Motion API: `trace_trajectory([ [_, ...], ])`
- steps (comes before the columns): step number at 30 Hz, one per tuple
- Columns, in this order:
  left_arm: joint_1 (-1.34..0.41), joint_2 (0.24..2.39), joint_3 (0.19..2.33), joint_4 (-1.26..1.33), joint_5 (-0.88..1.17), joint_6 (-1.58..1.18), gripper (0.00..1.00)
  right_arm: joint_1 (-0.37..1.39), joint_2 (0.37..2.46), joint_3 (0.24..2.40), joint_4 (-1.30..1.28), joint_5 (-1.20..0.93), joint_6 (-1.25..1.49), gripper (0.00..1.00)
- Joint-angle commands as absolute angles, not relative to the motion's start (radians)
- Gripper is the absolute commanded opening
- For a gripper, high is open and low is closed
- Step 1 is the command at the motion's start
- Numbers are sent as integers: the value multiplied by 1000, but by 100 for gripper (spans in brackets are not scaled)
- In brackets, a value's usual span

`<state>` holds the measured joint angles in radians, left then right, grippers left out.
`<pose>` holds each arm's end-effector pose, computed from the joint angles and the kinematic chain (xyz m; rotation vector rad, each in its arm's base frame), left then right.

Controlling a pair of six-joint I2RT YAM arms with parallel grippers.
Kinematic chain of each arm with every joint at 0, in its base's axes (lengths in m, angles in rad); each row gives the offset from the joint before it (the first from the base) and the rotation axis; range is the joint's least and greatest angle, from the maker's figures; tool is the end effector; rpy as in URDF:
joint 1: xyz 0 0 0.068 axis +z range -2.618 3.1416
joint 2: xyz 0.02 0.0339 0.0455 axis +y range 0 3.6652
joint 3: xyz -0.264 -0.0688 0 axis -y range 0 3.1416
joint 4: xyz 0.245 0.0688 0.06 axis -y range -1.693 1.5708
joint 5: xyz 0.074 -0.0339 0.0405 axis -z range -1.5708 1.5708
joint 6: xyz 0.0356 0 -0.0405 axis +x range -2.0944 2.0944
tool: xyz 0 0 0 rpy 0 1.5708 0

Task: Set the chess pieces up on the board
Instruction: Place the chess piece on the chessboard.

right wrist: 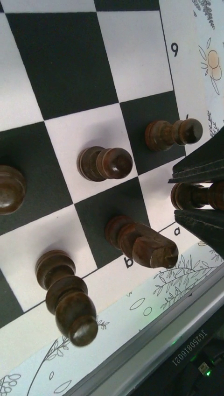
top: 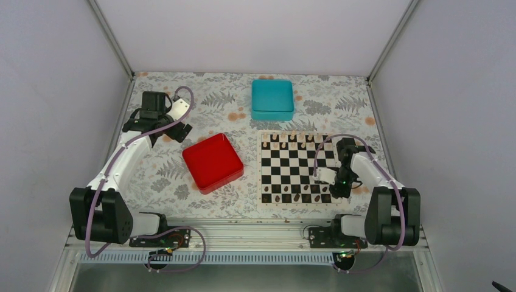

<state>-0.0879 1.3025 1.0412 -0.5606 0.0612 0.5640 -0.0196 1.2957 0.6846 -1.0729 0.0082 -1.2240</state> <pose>0.2755 -0.0265 0.2825 0.7945 2.2605 0.1508 0.1710 -0.0036 0.1672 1.7246 -2.5077 -0.0903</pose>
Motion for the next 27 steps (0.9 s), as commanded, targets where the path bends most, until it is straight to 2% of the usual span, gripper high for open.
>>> trace_trajectory([
  [1,-88,1296,1028,-548,64,560,100,-11,1298,668,-1053,-17,-1205,4],
  [27,-87,1291,1013,-547,52,569,100,-11,1311,649,-1014,-9,-1192,5],
])
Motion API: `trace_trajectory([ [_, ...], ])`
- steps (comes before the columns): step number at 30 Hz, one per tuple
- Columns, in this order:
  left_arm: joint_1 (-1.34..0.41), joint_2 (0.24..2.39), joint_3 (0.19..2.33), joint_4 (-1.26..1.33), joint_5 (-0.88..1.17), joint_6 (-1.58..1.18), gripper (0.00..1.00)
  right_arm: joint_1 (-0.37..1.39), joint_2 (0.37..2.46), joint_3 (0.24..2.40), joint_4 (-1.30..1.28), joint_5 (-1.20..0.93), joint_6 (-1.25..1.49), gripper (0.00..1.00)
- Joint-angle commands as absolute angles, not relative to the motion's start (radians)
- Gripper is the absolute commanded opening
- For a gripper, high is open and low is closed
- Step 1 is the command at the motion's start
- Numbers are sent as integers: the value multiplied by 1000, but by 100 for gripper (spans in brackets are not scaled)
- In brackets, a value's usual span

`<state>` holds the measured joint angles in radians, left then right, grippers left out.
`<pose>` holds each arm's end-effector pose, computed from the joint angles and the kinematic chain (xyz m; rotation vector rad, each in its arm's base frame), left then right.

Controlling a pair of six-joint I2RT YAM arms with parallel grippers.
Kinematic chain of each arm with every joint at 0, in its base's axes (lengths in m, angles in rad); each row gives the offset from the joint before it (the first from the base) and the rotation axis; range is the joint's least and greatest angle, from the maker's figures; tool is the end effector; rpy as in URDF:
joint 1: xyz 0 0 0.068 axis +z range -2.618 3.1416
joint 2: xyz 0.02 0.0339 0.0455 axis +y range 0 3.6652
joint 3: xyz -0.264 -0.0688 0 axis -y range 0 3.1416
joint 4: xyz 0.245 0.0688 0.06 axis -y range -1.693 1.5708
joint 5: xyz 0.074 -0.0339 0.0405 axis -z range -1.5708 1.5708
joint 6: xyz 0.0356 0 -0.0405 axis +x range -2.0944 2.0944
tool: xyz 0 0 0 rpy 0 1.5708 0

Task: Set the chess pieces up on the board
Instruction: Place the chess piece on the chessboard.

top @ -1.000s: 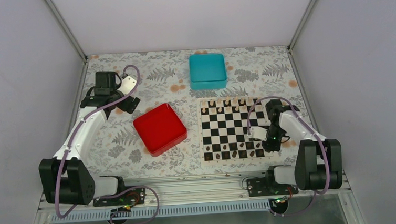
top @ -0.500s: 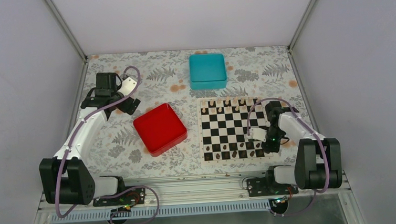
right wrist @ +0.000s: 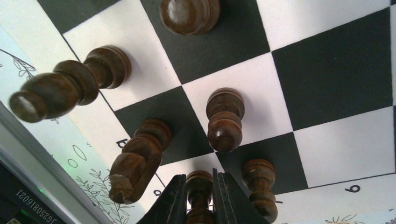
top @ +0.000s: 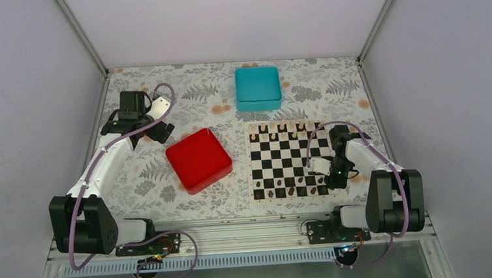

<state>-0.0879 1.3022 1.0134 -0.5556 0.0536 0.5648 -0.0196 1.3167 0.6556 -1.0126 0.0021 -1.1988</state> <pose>0.2734 -0.0260 0.2739 0.7989 2.2837 0.1542 0.1726 -0.0035 0.1569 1.6987 -2.5389 -0.0874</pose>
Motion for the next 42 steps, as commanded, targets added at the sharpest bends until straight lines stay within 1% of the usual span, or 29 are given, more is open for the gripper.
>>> trace_trajectory([
  [1,-87,1290,1014,-550,53,568,100,-11,1311,647,-1016,-9,-1192,6],
  [8,-87,1286,1017,-555,55,569,100,-11,1307,648,-1033,12,-1193,13],
  [16,-87,1289,1003,-547,48,572,100,-10,1303,667,-1062,20,-1190,17],
  [19,-88,1288,999,-545,47,572,100,-11,1310,669,-1066,26,-1184,21],
  [29,-87,1281,1004,-550,48,579,100,-13,1305,686,-1079,40,-1182,25],
  [34,-88,1280,1010,-560,53,582,100,-20,1275,739,-1152,54,-1186,26],
  [40,-88,1269,1022,-590,83,598,100,-20,1241,856,-1282,87,-1171,31],
  [42,-87,1261,1024,-598,91,604,100,-21,1231,896,-1287,130,-1163,33],
])
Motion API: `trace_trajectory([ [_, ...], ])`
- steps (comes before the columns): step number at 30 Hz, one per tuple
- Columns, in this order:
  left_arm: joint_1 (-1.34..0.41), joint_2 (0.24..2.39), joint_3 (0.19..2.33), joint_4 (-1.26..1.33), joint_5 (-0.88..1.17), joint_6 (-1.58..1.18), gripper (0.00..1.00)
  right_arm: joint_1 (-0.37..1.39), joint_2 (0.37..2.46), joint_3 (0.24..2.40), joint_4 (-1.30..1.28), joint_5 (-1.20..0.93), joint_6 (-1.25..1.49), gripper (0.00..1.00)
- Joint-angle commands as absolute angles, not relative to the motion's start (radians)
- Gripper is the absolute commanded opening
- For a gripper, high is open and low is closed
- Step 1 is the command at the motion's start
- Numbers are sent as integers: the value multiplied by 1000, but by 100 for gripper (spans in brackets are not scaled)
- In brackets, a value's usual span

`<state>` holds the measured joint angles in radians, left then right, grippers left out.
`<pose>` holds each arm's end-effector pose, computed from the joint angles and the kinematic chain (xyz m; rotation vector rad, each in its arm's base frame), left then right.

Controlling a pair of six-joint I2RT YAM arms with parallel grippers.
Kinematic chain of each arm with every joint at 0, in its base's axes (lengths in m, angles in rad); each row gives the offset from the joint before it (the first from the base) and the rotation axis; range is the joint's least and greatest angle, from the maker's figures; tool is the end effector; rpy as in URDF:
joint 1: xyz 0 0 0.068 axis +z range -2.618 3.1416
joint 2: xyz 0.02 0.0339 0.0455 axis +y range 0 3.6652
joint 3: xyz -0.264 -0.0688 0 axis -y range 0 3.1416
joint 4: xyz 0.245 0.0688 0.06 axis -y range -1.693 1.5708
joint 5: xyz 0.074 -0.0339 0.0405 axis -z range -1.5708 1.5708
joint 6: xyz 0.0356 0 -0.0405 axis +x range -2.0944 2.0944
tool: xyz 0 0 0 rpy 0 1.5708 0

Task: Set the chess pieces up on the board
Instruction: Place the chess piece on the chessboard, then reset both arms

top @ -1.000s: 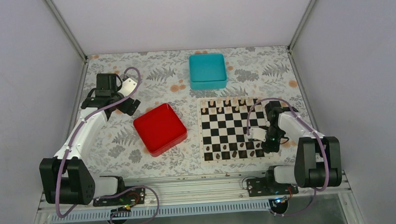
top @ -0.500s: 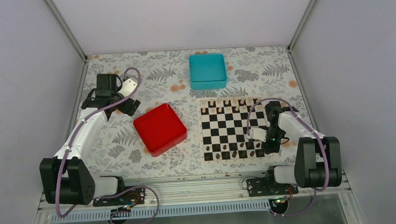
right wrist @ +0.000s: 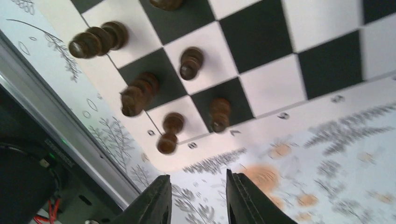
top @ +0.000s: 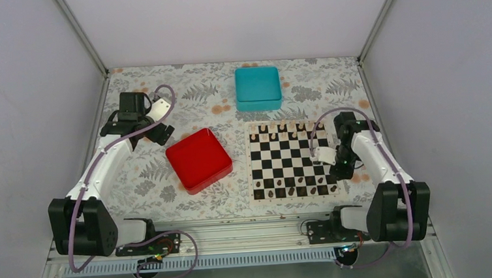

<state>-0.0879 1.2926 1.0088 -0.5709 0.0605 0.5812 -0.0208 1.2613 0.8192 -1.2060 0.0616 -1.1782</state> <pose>0.2702 -0.0260 0.2737 0.8235 2.2852 0.1506 0.1782 -0.0059 0.2052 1.6674 -2.5456 0.0110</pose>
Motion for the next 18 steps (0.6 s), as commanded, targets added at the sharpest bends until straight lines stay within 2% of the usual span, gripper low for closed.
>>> trace_trajectory([
  [1,-87,1251,1025,-598,93,606,100,-21,1229,921,-1286,141,-1160,35],
  [2,-87,1243,1026,-600,96,607,100,-21,1230,954,-1287,144,-1152,39],
  [3,-87,1241,1029,-604,96,608,100,-21,1235,1001,-1287,136,-1139,49],
  [4,-87,1235,1032,-609,96,608,100,-21,1242,1052,-1287,120,-1124,67],
  [5,-88,1231,1035,-610,92,609,100,-21,1249,1111,-1285,102,-1106,91],
  [6,-86,1225,1037,-607,89,609,100,-21,1256,1168,-1274,88,-1083,99],
  [10,-86,1227,1055,-605,111,596,100,-23,1263,1283,-1169,70,-981,100],
  [18,-86,1217,1090,-564,162,579,100,-23,1229,1239,-947,0,-764,100],
])
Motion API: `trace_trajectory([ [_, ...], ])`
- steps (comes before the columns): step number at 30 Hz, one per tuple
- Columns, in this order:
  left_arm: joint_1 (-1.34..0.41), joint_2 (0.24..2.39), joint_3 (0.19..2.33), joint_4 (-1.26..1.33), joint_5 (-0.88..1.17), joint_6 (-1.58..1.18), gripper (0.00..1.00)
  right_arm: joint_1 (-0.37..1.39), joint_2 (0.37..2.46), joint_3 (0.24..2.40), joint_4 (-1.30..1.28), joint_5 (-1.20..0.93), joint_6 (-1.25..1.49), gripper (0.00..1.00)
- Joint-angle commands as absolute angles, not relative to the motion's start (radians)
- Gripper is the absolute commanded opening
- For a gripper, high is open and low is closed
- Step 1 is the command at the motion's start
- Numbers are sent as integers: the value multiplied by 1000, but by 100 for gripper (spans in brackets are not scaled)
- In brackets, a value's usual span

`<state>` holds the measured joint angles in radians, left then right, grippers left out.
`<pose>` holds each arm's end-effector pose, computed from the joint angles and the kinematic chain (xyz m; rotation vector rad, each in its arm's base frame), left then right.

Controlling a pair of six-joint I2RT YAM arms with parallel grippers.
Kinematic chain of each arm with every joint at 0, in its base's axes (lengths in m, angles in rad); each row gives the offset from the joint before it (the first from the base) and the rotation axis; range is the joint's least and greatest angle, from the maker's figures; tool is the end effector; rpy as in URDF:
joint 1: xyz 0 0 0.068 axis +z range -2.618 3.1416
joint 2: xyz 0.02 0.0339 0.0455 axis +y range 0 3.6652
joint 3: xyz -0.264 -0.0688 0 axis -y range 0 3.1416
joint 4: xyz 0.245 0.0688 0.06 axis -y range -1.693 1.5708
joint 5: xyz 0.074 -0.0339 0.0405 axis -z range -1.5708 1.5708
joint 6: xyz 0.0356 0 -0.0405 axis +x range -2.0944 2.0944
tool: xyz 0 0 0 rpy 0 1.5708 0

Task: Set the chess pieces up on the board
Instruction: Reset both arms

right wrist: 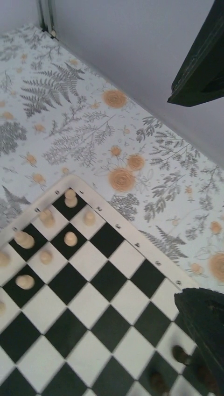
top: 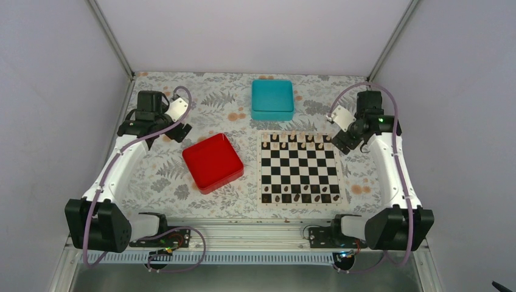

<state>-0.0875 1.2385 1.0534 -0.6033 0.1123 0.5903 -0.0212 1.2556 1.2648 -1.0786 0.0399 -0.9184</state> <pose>0.2615 -0.0269 0.2994 0.8344 2.2030 0.1134 0.2352 -0.0064 0.3307 -1.1541 2.4294 -0.3597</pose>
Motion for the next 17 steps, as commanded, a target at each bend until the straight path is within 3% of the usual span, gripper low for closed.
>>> trace_trajectory([
  [1,-86,1217,1093,-560,174,581,100,-23,1223,1240,-937,-9,-748,100],
  [17,-86,1156,1091,-530,357,519,100,-25,1073,1116,-773,-59,-563,100],
])
